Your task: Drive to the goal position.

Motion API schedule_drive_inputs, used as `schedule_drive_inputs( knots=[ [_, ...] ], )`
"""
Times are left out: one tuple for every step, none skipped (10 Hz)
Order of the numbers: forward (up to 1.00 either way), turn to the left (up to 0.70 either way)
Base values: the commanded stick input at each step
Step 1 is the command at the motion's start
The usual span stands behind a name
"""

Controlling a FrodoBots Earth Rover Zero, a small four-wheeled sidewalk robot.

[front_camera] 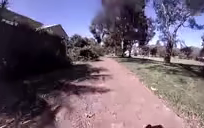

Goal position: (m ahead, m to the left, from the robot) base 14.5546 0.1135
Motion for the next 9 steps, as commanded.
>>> schedule_drive_inputs(
  knots=[
    [0.7,0.0],
    [0.7,0.0],
    [0.7,0.0],
    [0.7,0.0],
    [0.7,0.0],
    [0.7,0.0],
    [0.7,0.0],
    [0.7,0.0],
    [0.7,0.0]
  ],
)
